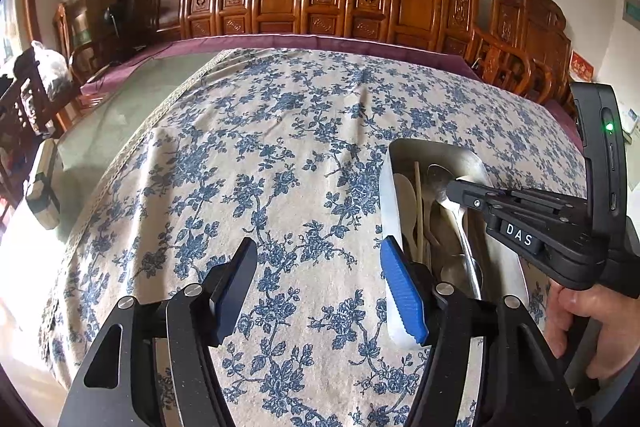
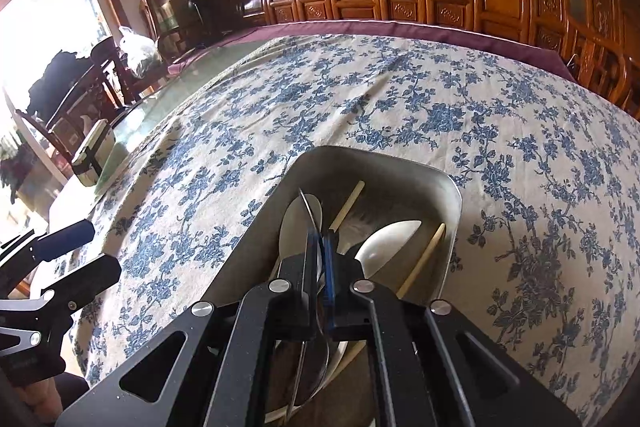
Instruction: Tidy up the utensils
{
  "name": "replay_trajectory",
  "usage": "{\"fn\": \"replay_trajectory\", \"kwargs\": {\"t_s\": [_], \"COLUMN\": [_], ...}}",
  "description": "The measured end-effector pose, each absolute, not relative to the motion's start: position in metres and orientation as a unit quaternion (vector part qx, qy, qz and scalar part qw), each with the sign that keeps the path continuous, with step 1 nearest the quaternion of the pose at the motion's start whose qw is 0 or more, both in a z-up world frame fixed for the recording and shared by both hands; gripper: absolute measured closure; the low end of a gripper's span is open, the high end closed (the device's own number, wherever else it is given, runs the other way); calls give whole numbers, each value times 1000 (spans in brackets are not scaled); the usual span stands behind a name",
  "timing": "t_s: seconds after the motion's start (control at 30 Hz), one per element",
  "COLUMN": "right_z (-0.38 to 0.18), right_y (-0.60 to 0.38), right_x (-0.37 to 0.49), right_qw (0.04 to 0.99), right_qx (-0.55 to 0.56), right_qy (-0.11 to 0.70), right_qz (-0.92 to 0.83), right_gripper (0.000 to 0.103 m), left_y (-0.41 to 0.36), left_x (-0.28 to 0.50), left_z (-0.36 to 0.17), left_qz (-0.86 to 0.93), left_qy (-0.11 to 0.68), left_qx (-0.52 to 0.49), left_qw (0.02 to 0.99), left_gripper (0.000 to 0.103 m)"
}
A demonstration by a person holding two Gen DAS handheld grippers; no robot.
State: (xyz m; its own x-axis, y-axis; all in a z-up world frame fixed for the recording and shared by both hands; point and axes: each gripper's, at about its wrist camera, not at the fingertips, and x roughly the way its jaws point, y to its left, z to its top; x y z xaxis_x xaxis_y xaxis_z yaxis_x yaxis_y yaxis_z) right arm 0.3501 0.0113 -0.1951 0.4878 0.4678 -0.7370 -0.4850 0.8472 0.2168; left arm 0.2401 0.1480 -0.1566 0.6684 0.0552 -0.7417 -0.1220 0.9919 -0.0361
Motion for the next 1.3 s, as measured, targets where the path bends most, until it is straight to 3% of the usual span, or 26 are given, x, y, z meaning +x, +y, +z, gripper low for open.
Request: {"fn": "replay_trajectory", "kwargs": {"t_s": [0.33,0.4,0.47,0.53,0.6,0.73,0.8,0.9,1.2,1.3], "right_z": [-188,-184,-179,-175,-172,-166,-162,-158,-139,-126], "right_y": [2,-4,-14,-27,-40,-71,-87,-110,-160,-174], "right_x": [339,331,320,309,299,273,260,241,187,172], "right_qw": [867,870,875,880,884,893,898,902,917,923], "right_qx": [-28,-32,-34,-31,-24,-25,-23,-13,-10,-4], "right_qy": [413,407,400,394,390,383,380,378,361,352], "right_qz": [278,276,271,263,256,235,221,207,167,153], "right_gripper": [96,95,94,86,77,65,50,43,8,3], "left_y": [141,140,137,133,126,111,101,87,46,34], "left_x": [238,237,234,232,229,221,216,209,175,162], "left_z": [-158,-157,-155,-154,-153,-148,-146,-146,-140,-128], "left_qz": [44,43,42,39,36,26,20,10,-19,-24], "left_qy": [407,404,403,403,403,397,398,402,421,419], "left_qx": [-39,-38,-37,-36,-31,-23,-17,-11,-11,-10], "left_qw": [911,913,914,914,914,917,917,916,907,907], "left_gripper": [41,34,34,34,24,18,13,8,8,8]}}
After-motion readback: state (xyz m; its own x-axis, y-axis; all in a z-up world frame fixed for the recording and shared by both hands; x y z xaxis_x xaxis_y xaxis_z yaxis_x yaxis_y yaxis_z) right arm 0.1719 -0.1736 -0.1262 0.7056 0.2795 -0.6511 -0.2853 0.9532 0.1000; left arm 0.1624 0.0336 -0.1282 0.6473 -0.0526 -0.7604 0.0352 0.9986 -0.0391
